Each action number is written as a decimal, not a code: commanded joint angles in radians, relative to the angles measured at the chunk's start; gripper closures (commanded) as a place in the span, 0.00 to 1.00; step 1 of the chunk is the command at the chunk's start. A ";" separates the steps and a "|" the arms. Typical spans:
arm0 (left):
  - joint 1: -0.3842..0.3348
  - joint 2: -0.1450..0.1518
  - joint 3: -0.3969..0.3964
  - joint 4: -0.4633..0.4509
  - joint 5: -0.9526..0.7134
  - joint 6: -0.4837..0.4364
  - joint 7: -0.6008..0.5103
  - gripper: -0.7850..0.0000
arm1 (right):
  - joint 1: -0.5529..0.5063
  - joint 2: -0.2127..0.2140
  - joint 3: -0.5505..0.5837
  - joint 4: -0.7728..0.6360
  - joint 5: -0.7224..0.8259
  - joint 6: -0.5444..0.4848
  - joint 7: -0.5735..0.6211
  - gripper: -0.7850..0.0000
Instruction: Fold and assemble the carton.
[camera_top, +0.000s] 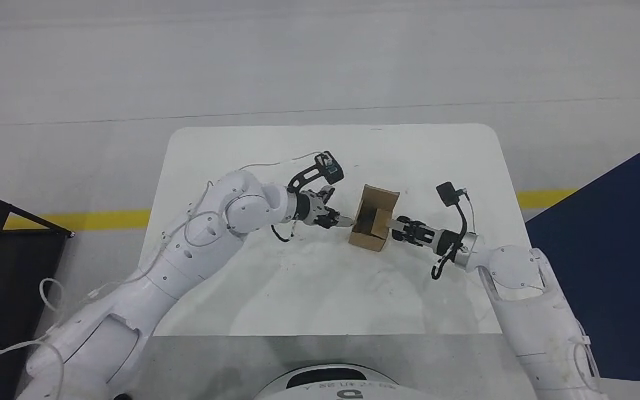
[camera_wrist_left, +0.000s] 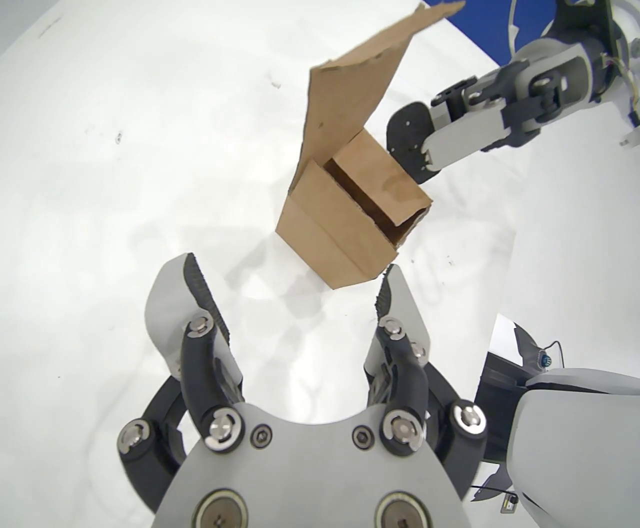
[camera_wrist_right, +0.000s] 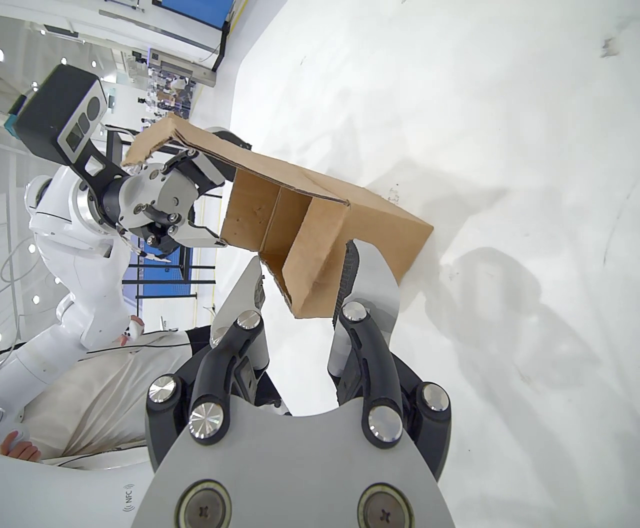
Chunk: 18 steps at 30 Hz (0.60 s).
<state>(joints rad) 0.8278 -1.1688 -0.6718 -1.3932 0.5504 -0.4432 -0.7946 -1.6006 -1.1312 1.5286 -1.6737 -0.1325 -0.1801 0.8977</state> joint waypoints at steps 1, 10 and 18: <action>-0.011 -0.012 0.017 0.021 -0.013 0.006 0.012 0.09 | 0.000 0.001 -0.001 0.005 -0.007 0.000 -0.010 0.56; -0.078 -0.065 0.092 0.106 0.017 0.013 0.034 0.31 | 0.004 0.007 -0.028 0.016 -0.016 -0.013 -0.002 0.56; -0.111 -0.108 0.135 0.171 -0.002 0.006 0.050 0.56 | 0.011 0.013 -0.040 0.017 -0.016 -0.017 0.001 0.57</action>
<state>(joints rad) 0.7196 -1.2717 -0.5408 -1.2323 0.5542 -0.4341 -0.7466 -1.5901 -1.1191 1.4893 -1.6568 -0.1500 -0.1976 0.8993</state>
